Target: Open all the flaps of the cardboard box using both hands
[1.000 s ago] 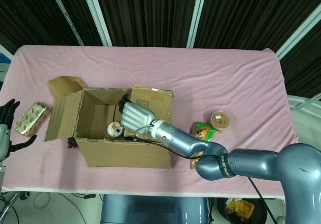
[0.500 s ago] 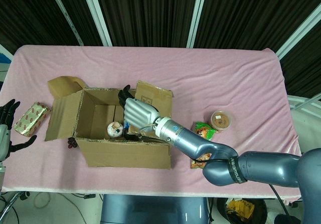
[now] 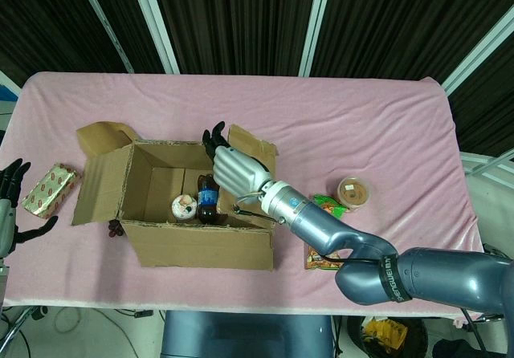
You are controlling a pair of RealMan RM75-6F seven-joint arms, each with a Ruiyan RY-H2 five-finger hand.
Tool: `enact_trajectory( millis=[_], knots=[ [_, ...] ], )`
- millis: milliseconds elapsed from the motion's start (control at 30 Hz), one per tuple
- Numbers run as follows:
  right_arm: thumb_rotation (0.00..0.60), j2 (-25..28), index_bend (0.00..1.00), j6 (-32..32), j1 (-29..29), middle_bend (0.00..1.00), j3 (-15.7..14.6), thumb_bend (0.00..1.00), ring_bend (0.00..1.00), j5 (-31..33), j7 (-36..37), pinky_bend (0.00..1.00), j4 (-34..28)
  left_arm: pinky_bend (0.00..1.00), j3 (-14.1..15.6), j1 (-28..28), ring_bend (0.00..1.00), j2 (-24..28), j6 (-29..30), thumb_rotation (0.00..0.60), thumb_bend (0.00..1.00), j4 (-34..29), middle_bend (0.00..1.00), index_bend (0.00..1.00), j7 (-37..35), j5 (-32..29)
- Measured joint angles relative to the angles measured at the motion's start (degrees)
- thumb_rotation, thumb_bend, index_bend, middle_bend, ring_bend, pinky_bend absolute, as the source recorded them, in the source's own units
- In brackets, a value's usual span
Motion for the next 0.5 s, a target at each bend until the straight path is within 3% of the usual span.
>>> enact_trajectory(
  millis=[500],
  knots=[
    [0.600,7.64,0.29,3.22,-0.83,0.18,-3.67,0.41,0.10,1.69,-1.79,0.23,-5.19,0.00,-0.04,0.09,0.00,0.11,-0.14,0.600,0.15,-0.42,0.00,0.00,0.06,-0.05]
  ],
)
